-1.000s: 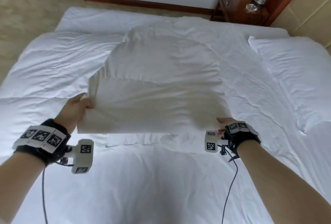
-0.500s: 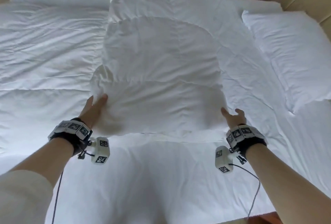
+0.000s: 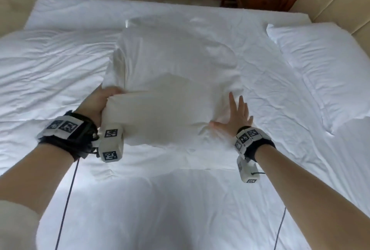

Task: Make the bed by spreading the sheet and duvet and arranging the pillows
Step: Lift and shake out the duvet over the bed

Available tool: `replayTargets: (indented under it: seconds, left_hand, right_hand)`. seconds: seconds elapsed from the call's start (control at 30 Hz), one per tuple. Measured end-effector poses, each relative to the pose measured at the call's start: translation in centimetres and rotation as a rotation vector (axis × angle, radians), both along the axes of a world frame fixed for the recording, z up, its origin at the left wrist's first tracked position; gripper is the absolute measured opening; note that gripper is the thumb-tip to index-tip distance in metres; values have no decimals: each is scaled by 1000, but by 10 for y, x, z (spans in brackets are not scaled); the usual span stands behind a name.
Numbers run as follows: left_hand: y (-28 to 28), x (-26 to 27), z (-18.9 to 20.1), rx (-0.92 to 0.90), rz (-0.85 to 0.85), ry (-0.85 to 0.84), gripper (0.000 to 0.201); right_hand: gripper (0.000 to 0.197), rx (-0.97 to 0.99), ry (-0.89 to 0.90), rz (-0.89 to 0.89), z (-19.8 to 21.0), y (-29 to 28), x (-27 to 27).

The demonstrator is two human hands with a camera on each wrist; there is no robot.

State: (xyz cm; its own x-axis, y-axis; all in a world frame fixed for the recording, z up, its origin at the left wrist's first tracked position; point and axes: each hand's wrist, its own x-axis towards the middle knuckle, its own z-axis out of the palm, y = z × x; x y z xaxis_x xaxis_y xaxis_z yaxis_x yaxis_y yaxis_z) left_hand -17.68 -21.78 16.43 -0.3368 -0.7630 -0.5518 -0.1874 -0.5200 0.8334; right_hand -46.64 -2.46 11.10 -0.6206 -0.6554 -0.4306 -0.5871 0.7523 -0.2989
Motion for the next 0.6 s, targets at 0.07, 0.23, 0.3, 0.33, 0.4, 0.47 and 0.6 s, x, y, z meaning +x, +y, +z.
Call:
replayTargets:
  seconds: [0.07,0.23,0.3,0.33,0.4,0.47,0.6]
  left_hand:
    - [-5,30,43,-70,25,73,21]
    - [6,121,20,-67,126,-34,14]
    - [16,158,-39,33,113,-243,30]
    - [20,171,-66,78,84,-369,51]
    - [31,185,-98,67,57,-572,70]
    - [39,184,-105,-6,26,-626,68]
    - [35,181,-89,-95,-58,-575,59]
  right_hand:
    - [117,-70,1,43,20,-19,18]
    - [110,31,-29,283,23,-54,73]
    - [101,164,-33,347,6,-54,94]
    - [97,226,-41,353,-2,-52,101]
    - [89,292,-63,332,-10,-46,112]
    - [82,290,-64,306,-8,-40,116]
    - [73,215,-25,242,13,-31,118]
